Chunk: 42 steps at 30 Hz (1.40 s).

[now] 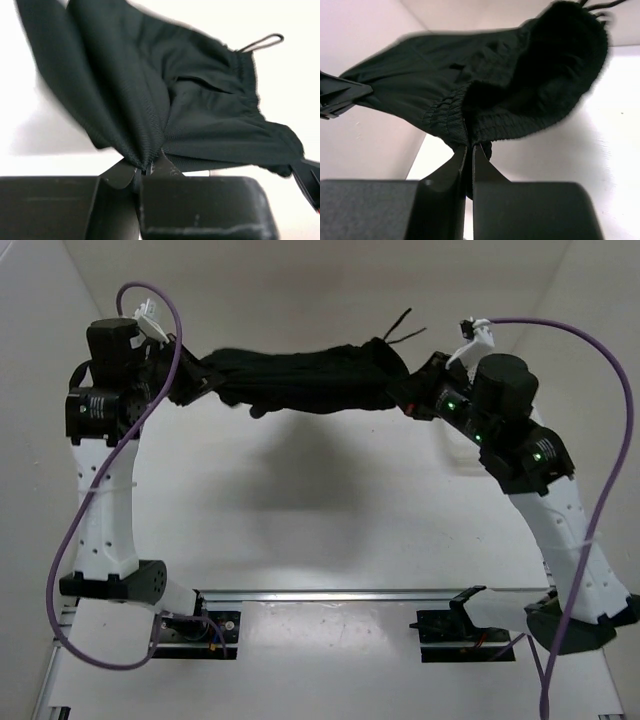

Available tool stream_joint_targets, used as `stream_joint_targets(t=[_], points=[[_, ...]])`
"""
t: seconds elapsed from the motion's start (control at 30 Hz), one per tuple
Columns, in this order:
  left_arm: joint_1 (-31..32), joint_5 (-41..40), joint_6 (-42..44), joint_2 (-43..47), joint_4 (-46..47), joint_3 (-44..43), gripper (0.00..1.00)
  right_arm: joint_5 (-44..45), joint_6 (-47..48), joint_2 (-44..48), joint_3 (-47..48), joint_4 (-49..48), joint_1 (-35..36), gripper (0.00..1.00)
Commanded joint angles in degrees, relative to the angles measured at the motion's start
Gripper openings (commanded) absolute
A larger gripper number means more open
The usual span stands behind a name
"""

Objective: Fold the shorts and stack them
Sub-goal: Flatten the shorts out

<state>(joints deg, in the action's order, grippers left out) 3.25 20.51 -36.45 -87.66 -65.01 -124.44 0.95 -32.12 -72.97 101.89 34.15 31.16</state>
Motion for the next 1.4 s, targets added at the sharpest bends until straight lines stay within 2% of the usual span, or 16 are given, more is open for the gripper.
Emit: stream_joint_targets(t=[0.0,0.17,0.3,0.5,0.57,0.6,0.67,0.7,0.8,0.97,1.0,1.1,1.2,1.27,1.3,1.37], points=[[-2.2,-9.3,2.9,6.0,0.2,4.2,0.1,7.4,3.6,6.2,-3.2,-1.1,-2.2,0.0],[-0.6,-14.2,3.4,7.9,-4.8,1.0,0.1,4.9,0.1,8.7,-1.1,1.4,-1.5,0.0],[0.5,-14.2,3.9,6.3,-3.0,1.5,0.1,10.4,0.1,8.2,-2.5,2.1,-0.7,0.0],[0.5,-14.1,8.2,-8.1,4.8,4.4,0.1,17.7,2.1,1.5,-9.0,-3.1,-1.4,0.0],[0.5,-13.6,9.5,-15.0,3.5,-0.1,0.6,16.2,3.5,-2.0,-9.6,-4.7,-2.4,0.0],[0.5,-13.6,10.1,-22.7,-1.6,-7.0,0.81,14.8,4.1,-7.2,-8.1,-4.2,-3.5,0.09],[1.1,-15.0,10.7,-33.0,-9.0,-15.6,1.0,8.4,4.7,-17.7,-3.5,0.9,-6.0,0.46],[1.1,-15.0,11.2,-33.9,-11.9,-18.9,1.0,7.7,4.7,-20.7,-0.8,7.8,-6.0,0.7],[2.5,-18.1,10.7,-25.5,-7.8,-5.4,1.0,9.7,3.6,-22.9,-1.0,9.1,-6.5,0.84],[5.0,-18.2,9.0,-8.3,-1.0,18.5,0.93,9.2,2.6,-14.3,-18.4,3.6,-8.7,0.75],[7.9,-17.5,8.2,-2.8,0.7,23.1,0.88,8.0,2.6,-13.3,-20.7,3.6,-9.4,0.67],[16.7,-15.8,1.9,6.4,4.5,45.2,0.66,6.6,2.6,-9.3,-30.6,1.8,-9.4,0.21],[23.3,-15.2,-3.9,10.7,7.3,56.2,0.61,4.6,1.2,-5.8,-39.6,1.2,-10.6,0.04],[27.9,-14.7,-8.9,12.2,10.2,64.8,0.75,2.7,0.4,-3.4,-44.8,-0.6,-11.9,0.01],[29.7,-13.7,-10.1,11.4,11.2,67.1,0.91,0.6,-0.2,-2.9,-46.0,-1.1,-11.9,0.01],[30.6,-12.4,-11.8,9.7,13.4,71.1,1.0,-0.7,-0.2,-2.3,-47.5,-1.9,-13.3,0.18]])
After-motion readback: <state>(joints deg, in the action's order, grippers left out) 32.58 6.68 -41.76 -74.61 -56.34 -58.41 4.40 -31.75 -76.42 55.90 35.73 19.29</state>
